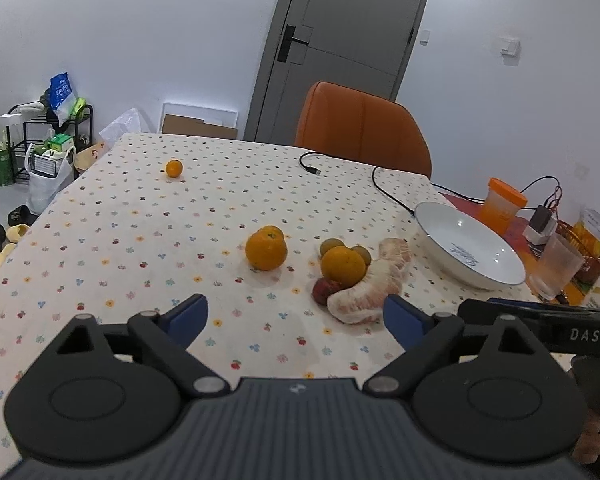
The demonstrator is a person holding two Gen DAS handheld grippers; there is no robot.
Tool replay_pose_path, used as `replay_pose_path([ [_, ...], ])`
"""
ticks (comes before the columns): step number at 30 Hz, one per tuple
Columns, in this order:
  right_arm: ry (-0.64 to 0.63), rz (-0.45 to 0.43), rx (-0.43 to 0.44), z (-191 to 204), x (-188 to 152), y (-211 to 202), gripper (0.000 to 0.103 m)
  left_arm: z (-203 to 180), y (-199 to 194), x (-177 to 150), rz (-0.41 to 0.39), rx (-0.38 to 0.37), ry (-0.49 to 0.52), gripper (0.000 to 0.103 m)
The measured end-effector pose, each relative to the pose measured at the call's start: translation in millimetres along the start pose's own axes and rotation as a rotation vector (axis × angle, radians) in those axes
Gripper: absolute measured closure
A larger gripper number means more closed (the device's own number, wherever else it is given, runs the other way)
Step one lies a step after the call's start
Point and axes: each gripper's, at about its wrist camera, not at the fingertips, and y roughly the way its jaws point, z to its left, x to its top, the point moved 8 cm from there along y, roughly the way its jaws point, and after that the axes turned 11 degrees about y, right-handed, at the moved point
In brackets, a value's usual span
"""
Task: Organize fruits
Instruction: 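Grasp the peeled pomelo segment with the right tool while the left tool grasps a dark red plum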
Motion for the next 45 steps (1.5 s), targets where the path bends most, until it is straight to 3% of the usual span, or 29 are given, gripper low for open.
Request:
replay_pose_path([
  [5, 0.035, 0.03, 0.027, -1.0, 0.9, 18.3, 0.024, 1.7, 11.5, -2.4, 0.014, 0.005, 0.002, 0.021],
  [16, 0.046, 0.087, 0.066, 2.4, -1.2, 54.2, 0.038, 4.4, 30.5, -7.7, 0.04, 0.007, -0.008, 0.038],
  [32, 0.114, 0.129, 0.097, -4.4, 5.2, 90.5, 0.041, 15.5, 47.4, -10.7, 0.068, 0.03, -0.028, 0.04],
  [35, 0.128, 0.136, 0.108, -6.1, 4.3, 96.1, 0.045, 15.5, 51.9, -10.8, 0.074, 0.027, -0.031, 0.04],
  [39, 0.143, 0.141, 0.128, -10.0, 6.3, 98.0, 0.066, 13.0, 55.2, -9.3, 0.072, 0.023, -0.028, 0.04],
  [45, 0.156, 0.128, 0.151, -11.8, 9.1, 94.0, 0.076, 3.4, 58.7, -3.1, 0.059, 0.01, -0.009, 0.04],
])
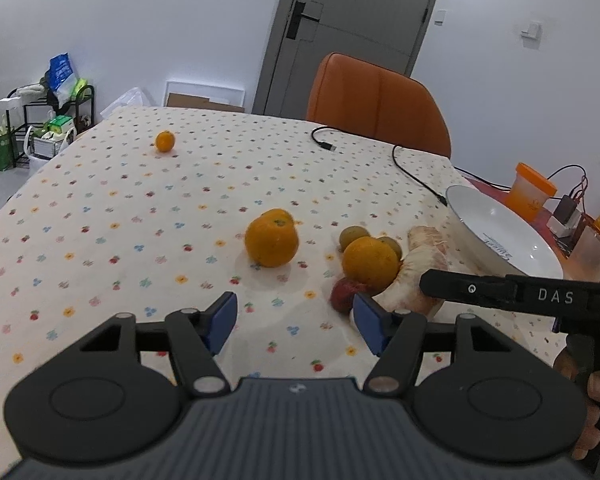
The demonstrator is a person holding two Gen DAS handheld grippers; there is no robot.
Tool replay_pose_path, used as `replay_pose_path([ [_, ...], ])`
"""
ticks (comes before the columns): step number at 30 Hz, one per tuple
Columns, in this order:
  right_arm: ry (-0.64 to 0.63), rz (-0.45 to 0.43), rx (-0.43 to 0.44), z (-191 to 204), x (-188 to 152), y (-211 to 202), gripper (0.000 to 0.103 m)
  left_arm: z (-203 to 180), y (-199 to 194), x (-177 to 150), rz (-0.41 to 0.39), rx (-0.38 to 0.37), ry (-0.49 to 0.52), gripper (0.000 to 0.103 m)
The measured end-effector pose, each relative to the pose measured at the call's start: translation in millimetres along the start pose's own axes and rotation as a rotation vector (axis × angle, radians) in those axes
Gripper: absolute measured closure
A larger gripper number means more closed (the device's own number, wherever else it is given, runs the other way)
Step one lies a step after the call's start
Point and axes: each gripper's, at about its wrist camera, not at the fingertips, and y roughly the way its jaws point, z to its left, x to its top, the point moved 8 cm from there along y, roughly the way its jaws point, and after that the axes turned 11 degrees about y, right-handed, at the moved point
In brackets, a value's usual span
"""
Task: Organize fruits
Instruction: 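Grasp the peeled pomelo segment with the right tool while the left tool grasps a dark red plum, then release the pomelo segment into the white bowl while the left tool drops the plum there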
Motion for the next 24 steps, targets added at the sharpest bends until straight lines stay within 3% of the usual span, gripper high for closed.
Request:
replay_pose_path([
  [17, -0.035, -0.072, 0.011, -4.8, 10.7, -27.5, 0.084, -33.5, 25.9, 9.5, 0.006, -0.043, 0.048, 0.055],
  [20, -0.03, -0.085, -0.001, -11.3, 12.9, -32.6, 0.084, -37.8, 33.1, 7.2, 0.023, -0.039, 0.064, 0.068],
  [21, -0.027, -0.09, -0.004, -13.6, 14.0, -34.4, 0.084, -38.0, 37.0, 5.1, 0.04, -0.025, 0.071, 0.08],
  [24, -0.018, -0.104, -0.01, -19.6, 16.3, -39.2, 0.085, -37.8, 37.0, 4.5, 0.04, -0.009, 0.068, 0.081],
])
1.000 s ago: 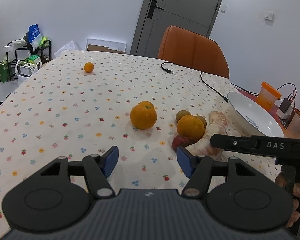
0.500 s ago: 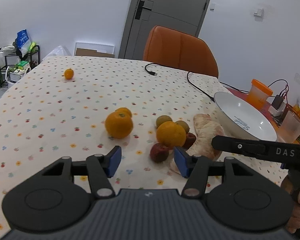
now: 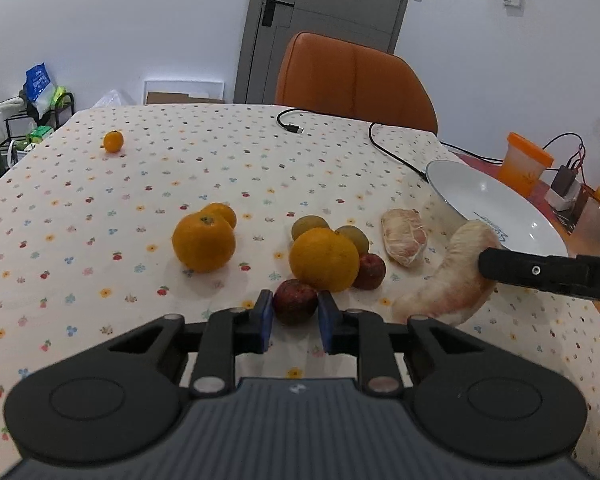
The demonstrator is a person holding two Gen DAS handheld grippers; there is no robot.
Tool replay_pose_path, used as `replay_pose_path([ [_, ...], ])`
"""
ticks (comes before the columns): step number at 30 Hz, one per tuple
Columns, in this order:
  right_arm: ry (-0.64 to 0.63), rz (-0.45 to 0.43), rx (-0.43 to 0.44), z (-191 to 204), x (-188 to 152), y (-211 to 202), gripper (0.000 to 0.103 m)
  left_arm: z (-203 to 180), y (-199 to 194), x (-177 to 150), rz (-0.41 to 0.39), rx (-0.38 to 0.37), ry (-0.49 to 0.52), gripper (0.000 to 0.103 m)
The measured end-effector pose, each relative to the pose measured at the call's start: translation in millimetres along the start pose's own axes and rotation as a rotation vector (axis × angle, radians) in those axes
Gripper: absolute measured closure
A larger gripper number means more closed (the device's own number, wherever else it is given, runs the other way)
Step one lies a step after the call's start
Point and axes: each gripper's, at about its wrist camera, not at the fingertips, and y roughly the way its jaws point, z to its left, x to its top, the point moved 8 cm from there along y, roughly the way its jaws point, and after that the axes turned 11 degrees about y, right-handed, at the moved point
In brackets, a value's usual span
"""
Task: Organize fruits
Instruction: 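Release the pomelo segment into the white bowl while the left tool drops the plum there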
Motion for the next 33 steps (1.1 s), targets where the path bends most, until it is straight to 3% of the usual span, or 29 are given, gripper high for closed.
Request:
replay_pose_path([
  [33, 0.04, -0.188, -0.093, -47.6, 49.9, -49.7, 0.085, -51.0, -12.5, 45.0, -0.094, -0.06, 0.084, 0.081],
])
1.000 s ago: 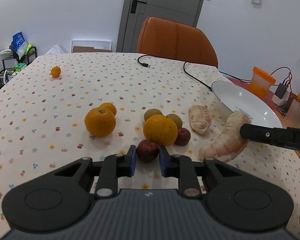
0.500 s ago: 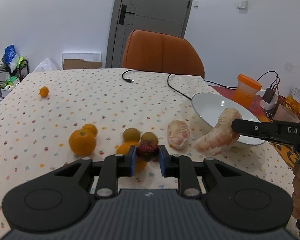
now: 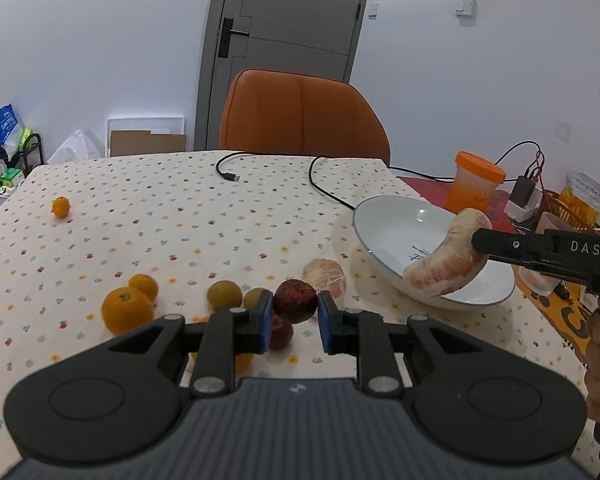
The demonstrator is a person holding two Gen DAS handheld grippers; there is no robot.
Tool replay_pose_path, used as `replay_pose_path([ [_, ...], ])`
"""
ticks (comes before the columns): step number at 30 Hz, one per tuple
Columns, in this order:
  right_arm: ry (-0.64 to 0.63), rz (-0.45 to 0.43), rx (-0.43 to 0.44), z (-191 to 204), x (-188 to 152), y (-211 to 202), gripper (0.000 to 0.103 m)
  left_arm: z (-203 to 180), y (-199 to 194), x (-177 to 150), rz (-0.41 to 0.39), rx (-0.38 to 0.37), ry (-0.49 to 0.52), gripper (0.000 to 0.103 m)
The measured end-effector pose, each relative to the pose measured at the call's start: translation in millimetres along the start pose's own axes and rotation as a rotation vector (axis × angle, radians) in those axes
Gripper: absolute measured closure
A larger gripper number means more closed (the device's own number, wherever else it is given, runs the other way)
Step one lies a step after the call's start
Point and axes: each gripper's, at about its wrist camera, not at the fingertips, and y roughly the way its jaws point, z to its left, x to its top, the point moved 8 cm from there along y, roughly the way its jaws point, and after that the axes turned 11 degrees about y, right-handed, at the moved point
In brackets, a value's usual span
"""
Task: Organize fruits
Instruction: 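Release the pomelo segment into the white bowl while the left tool drops the plum there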
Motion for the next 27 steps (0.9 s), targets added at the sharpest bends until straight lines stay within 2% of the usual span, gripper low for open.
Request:
replay_pose_path([
  [12, 0.013, -0.058, -0.056, -27.9, 21.7, -7.4, 0.085, -11.0, 9.7, 6.6, 0.002, -0.012, 0.018, 0.081],
  [27, 0.037, -0.073, -0.152, -60.4, 27.3, -5.0, 0.085, -31.0, 21.0, 18.9, -0.004, -0.049, 0.041, 0.081],
])
